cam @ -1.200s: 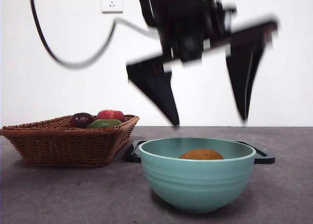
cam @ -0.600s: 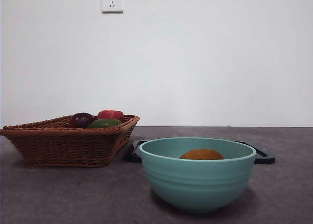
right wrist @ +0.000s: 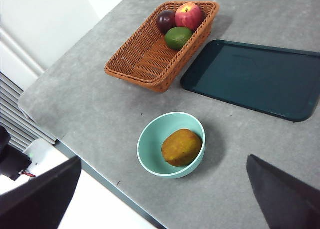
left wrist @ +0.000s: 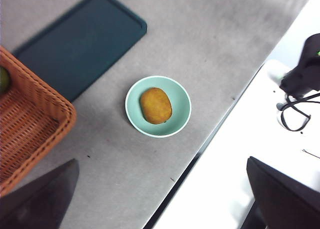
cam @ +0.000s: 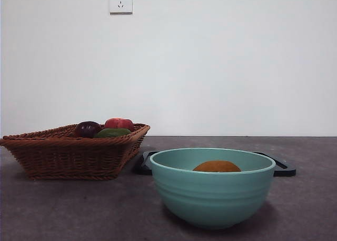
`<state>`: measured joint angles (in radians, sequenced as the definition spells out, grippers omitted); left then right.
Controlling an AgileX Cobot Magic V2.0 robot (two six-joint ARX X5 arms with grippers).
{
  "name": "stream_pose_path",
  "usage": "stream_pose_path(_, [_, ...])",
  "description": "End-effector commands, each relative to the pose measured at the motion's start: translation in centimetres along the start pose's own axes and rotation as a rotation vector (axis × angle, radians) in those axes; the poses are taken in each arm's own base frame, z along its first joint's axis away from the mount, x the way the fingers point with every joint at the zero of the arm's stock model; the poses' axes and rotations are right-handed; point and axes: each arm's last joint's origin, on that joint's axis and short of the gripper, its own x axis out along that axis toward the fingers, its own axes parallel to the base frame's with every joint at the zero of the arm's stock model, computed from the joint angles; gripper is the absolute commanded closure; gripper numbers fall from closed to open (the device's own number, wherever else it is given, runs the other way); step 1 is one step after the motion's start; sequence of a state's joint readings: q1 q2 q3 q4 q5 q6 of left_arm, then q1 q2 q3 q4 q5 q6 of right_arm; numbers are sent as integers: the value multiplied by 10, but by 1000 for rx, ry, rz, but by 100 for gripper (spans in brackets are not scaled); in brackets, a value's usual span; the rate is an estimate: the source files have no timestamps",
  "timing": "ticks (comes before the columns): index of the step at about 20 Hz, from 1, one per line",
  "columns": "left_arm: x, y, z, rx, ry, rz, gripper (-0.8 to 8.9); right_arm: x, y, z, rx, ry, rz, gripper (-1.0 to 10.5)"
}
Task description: Pick up the wifruite, put it on the bowl, pick up the plate, put it on desk
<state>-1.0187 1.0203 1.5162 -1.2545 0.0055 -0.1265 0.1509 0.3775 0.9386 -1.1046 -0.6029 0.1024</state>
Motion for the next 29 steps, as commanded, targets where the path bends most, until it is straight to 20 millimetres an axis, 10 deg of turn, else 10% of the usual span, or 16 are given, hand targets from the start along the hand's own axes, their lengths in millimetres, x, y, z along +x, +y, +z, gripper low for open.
stream_pose_path(1, [-15, 0, -12, 22, -48, -13, 216, -1, 1, 6, 34, -7, 4, 349])
stream_pose_path(15, [-48, 16, -130, -109, -314, -63, 217, 63, -27, 35, 175, 280, 20, 356])
stream_pose_path(29, [-50, 17, -137, -132, -337, -72, 216, 223, -33, 17, 83, 799, -272, 372])
